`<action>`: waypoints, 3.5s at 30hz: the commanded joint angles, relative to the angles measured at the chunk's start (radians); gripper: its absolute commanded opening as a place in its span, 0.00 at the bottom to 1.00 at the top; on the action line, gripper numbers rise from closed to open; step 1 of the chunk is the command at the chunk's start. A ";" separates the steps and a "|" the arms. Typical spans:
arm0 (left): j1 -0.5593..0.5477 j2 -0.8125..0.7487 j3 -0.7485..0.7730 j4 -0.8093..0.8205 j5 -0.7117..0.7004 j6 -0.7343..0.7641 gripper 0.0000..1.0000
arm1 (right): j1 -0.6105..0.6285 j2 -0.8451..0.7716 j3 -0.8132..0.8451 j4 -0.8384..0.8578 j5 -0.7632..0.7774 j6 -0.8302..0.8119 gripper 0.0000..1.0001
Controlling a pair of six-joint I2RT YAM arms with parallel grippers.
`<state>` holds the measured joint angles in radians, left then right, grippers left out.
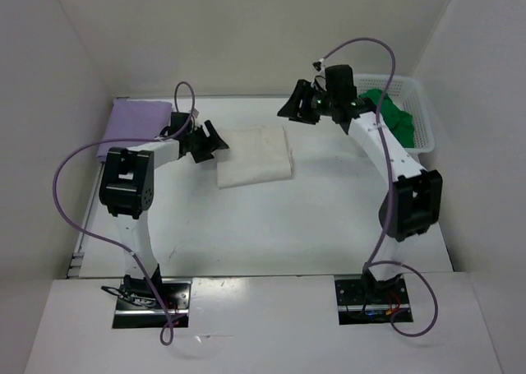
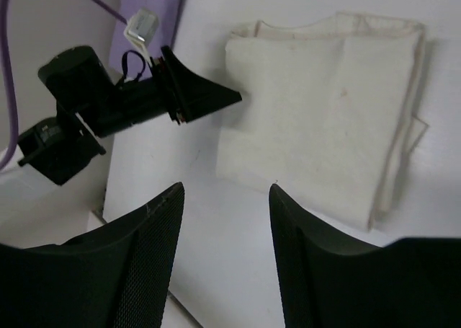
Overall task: Fold and stack the t-shirts
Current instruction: Put the neatly folded tshirt into the corner of the board with the left arm, then grab crumpled tshirt from bin with the right arm
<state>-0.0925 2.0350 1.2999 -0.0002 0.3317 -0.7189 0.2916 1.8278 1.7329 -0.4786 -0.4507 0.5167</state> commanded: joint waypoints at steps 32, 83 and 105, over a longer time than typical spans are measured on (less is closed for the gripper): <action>0.437 -0.220 0.224 0.098 0.046 -0.157 0.73 | -0.106 -0.642 -0.759 0.023 -0.095 0.032 0.59; -0.343 -0.679 -0.445 -0.044 0.194 0.044 1.00 | -0.373 0.382 0.242 -0.096 0.872 0.591 0.41; -0.343 -0.562 -0.380 -0.035 0.202 0.035 0.70 | -0.382 0.397 0.311 0.027 0.848 0.596 0.00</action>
<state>-0.4339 1.4696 0.8627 -0.0738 0.5076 -0.6876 -0.0910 2.3600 2.0735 -0.5659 0.3759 1.1732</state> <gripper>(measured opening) 0.702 0.008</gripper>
